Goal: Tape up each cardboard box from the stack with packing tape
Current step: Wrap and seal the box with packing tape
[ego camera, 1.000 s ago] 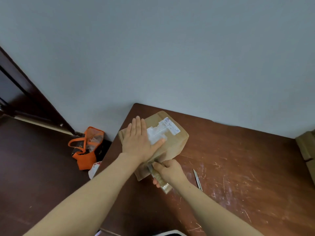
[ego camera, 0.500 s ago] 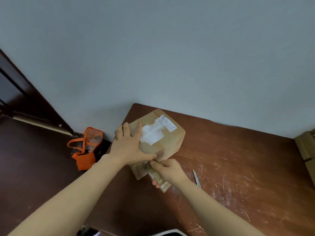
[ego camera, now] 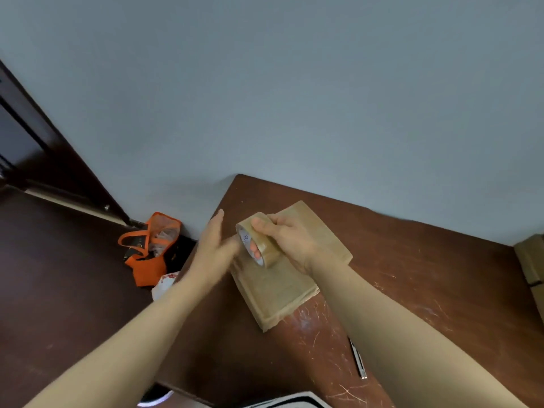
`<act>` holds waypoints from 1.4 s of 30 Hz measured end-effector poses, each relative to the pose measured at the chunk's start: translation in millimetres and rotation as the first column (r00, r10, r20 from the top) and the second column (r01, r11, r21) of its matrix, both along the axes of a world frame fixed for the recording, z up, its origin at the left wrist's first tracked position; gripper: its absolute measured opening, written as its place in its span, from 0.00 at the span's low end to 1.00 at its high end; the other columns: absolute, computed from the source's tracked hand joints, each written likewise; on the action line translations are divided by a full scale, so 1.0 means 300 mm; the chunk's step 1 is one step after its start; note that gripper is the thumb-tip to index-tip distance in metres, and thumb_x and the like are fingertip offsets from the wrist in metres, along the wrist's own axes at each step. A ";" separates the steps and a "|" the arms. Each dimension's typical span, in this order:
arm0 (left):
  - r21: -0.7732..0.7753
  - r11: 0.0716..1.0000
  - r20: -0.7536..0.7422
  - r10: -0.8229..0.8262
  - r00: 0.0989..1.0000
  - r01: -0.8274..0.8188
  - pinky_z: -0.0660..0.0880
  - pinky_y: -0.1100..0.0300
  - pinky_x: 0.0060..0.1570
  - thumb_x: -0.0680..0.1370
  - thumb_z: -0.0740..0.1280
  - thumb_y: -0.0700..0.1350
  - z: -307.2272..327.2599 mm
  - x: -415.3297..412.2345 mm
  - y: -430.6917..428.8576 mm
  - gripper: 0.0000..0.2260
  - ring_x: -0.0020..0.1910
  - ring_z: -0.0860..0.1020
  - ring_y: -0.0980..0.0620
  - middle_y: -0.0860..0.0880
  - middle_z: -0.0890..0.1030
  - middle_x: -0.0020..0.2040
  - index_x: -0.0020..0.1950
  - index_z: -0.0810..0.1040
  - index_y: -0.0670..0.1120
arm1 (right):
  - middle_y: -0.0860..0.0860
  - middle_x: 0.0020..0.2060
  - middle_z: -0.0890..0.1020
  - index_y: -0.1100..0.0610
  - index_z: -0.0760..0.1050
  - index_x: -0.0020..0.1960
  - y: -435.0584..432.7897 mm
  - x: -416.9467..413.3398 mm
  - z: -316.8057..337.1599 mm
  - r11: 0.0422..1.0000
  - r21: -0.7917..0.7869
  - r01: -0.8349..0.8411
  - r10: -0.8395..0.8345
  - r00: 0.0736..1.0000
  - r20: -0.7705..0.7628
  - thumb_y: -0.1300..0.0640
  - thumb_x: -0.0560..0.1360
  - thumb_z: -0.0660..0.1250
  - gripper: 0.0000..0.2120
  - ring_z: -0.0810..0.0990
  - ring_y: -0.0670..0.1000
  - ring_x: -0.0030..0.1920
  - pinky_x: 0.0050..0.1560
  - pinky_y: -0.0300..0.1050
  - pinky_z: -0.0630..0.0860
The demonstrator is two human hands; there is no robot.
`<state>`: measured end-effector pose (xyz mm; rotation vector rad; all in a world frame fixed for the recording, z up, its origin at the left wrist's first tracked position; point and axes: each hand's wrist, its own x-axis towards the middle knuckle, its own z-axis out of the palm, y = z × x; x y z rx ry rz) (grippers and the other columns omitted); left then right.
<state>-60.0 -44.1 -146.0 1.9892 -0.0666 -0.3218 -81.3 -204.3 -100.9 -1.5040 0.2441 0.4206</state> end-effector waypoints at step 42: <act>0.844 0.520 0.096 -0.384 0.918 0.129 0.33 0.51 0.73 0.72 0.33 0.72 -0.063 -0.066 -0.240 0.45 0.76 0.35 0.44 0.39 0.35 0.77 0.76 0.34 0.38 | 0.55 0.25 0.80 0.63 0.75 0.38 -0.066 -0.395 -0.228 0.988 -0.142 0.052 -0.084 0.968 -0.235 0.53 0.81 0.61 0.17 0.76 0.50 0.22 0.32 0.40 0.76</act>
